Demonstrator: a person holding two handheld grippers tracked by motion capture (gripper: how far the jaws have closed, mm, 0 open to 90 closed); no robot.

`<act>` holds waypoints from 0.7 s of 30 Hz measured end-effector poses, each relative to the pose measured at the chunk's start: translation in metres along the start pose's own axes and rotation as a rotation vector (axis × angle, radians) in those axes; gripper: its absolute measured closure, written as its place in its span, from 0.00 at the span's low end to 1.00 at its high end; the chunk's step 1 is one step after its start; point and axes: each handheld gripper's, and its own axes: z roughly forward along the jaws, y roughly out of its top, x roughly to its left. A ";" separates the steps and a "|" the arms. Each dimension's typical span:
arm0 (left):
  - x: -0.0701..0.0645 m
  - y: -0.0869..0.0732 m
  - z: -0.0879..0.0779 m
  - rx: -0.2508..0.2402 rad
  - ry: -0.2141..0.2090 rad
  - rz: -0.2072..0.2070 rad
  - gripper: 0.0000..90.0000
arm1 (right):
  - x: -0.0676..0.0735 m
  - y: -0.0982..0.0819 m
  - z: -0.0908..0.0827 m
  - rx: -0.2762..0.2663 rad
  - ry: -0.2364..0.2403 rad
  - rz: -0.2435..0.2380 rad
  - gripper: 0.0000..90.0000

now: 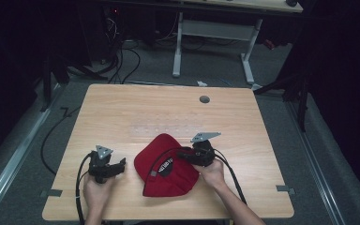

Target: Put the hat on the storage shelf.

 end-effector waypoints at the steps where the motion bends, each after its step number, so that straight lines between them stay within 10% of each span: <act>1: 0.000 0.000 0.000 -0.002 0.000 0.000 0.29 | 0.000 0.000 -0.001 0.000 0.007 0.007 0.92; 15: -0.001 -0.001 -0.003 0.006 -0.032 0.012 0.35 | -0.004 -0.003 -0.038 -0.037 -0.004 0.045 0.92; 21: -0.015 -0.003 -0.010 0.015 -0.111 0.032 0.34 | -0.013 -0.010 -0.059 -0.064 -0.018 0.101 0.92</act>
